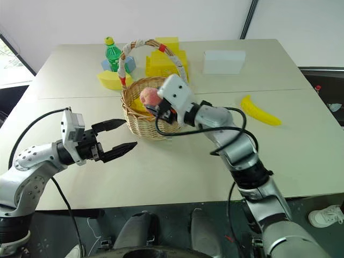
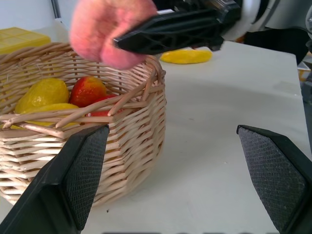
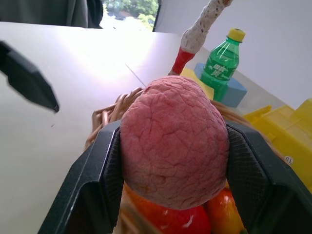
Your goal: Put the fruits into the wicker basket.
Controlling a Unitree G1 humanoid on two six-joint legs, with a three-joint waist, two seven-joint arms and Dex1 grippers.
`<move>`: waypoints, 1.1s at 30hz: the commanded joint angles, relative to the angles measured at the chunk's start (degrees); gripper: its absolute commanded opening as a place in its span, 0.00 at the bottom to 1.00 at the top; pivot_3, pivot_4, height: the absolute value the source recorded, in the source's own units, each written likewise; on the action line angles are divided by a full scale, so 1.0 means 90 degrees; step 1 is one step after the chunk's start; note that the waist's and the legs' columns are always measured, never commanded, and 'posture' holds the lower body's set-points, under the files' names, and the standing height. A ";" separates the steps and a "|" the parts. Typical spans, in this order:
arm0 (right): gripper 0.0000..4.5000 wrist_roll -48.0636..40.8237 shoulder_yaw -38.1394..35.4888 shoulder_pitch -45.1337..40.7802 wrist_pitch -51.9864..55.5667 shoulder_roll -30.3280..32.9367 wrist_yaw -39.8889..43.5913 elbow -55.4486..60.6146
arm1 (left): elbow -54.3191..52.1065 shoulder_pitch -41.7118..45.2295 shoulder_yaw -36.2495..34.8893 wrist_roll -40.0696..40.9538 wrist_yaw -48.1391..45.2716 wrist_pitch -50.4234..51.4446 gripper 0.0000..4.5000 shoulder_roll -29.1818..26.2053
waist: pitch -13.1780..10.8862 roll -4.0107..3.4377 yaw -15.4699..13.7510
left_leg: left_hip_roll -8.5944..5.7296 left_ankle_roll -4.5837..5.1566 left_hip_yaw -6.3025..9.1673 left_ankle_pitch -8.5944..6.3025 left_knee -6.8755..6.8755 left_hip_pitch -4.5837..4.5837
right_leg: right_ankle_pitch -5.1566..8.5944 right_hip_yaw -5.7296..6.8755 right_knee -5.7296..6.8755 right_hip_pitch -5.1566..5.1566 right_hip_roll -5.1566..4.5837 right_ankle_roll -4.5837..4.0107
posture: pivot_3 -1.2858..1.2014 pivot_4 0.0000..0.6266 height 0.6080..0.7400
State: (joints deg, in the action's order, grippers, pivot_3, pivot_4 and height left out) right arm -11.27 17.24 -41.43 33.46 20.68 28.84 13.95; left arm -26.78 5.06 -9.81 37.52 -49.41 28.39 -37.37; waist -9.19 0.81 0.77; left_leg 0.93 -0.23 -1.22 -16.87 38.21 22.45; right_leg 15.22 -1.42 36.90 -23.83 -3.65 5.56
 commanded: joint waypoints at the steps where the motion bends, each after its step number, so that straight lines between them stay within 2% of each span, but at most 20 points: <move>1: 0.82 0.0286 -0.0058 -0.0123 -0.0138 -0.0078 -0.0103 -0.0009 | -0.0370 -0.0020 -0.0019 0.0107 0.0130 -0.0015 1.00 0.0028 | 0.0000 0.0001 -0.0009 | 0.0000 0.0000 0.0001 0.0000 0.0000 0.0000 | 0.0000 0.0001 0.0000 0.0001 -0.0001 0.0000 | 0.52 0.24 1.00; 2: 0.94 0.0296 -0.0094 -0.0120 -0.0158 -0.0101 -0.0097 0.0038 | -0.0384 -0.0020 -0.0002 0.0109 0.0154 -0.0015 1.00 0.0038 | 0.0000 0.0000 0.0002 | -0.0001 0.0000 0.0001 0.0000 0.0000 -0.0001 | 0.0000 0.0001 0.0000 0.0002 -0.0002 0.0000 | 0.52 0.24 1.00; 3: 0.99 0.0293 -0.0130 -0.0102 -0.0214 -0.0102 -0.0054 0.0126 | -0.0389 -0.0011 0.0018 0.0110 0.0177 -0.0016 1.00 0.0048 | 0.0000 0.0000 0.0011 | -0.0001 0.0000 -0.0001 0.0000 0.0000 0.0000 | 0.0000 -0.0001 0.0000 0.0000 -0.0003 0.0000 | 0.52 0.24 1.00; 9: 0.99 -0.0205 -0.0597 0.0407 -0.0415 0.0339 0.0610 0.1188 | -0.0312 0.0146 0.0195 0.0052 0.0227 -0.0057 1.00 0.0119 | 0.0000 0.0000 0.0013 | 0.0000 0.0001 -0.0001 0.0000 -0.0001 -0.0001 | 0.0000 0.0000 0.0006 -0.0003 0.0001 0.0000 | 0.52 0.24 1.00; 13: 0.99 -0.1098 -0.1822 0.1375 0.0195 0.1273 0.1205 0.1928 | -0.0173 0.0426 0.0354 -0.0023 0.0268 -0.0109 1.00 0.0212 | -0.0002 0.0005 -0.0055 | -0.0004 0.0002 0.0012 -0.0001 0.0000 -0.0002 | 0.0001 0.0007 -0.0005 0.0016 0.0000 0.0000 | 0.52 0.24 1.00; 17: 0.99 -0.0234 -0.2378 0.2075 0.0098 0.2462 0.0968 0.0813 | -0.0066 0.0718 0.0675 -0.0201 0.0288 -0.0204 1.00 0.0395 | -0.0002 0.0005 -0.0014 | -0.0004 0.0003 0.0005 -0.0002 0.0002 -0.0017 | 0.0002 0.0006 -0.0042 0.0045 -0.0001 -0.0004 | 0.52 0.24 1.00; 21: 0.99 0.0677 -0.2307 0.2070 -0.0283 0.2965 0.0386 -0.1133 | 0.0090 0.1061 0.1128 -0.0654 0.0247 -0.0513 1.00 0.0570 | -0.0003 0.0005 0.0034 | -0.0009 0.0003 -0.0006 -0.0002 0.0000 -0.0023 | 0.0009 -0.0001 -0.0044 0.0045 0.0016 -0.0017 | 0.52 0.24 1.00; 26: 0.99 0.1166 -0.2097 0.1342 -0.1130 0.2751 0.0106 -0.3362 | 0.0092 0.1427 0.1538 -0.0848 0.0195 -0.0653 1.00 0.0828 | -0.0006 -0.0001 0.0044 | -0.0007 0.0003 -0.0012 -0.0001 -0.0002 -0.0024 | -0.0001 -0.0006 -0.0042 0.0042 0.0033 0.0001 | 0.52 0.24 1.00; 32: 0.99 0.1632 -0.1717 0.0227 -0.2027 0.2404 0.0013 -0.5630 | 0.0083 0.1390 0.1696 -0.0890 0.0217 -0.0674 1.00 0.0933 | -0.0007 -0.0004 0.0037 | 0.0000 0.0002 -0.0010 -0.0001 -0.0003 -0.0024 | -0.0001 -0.0014 -0.0041 0.0039 0.0040 0.0002 | 0.52 0.24 1.00; 33: 0.94 0.1649 -0.1688 0.0096 -0.2097 0.2349 0.0057 -0.5882 | 0.0065 0.1353 0.1710 -0.0901 0.0225 -0.0674 1.00 0.0930 | -0.0008 -0.0006 0.0034 | 0.0000 0.0002 -0.0010 -0.0001 -0.0003 -0.0023 | -0.0001 -0.0013 -0.0041 0.0039 0.0040 0.0002 | 0.52 0.24 1.00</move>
State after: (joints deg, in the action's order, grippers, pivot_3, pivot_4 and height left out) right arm 2.77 2.18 -38.82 16.80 41.56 29.45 -36.76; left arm -24.81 17.50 5.75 29.82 -47.34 23.30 -28.97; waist -9.26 0.75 1.07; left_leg 0.93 -0.21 -1.31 -16.87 38.19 22.27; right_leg 15.21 -1.55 36.51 -23.48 -3.31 5.58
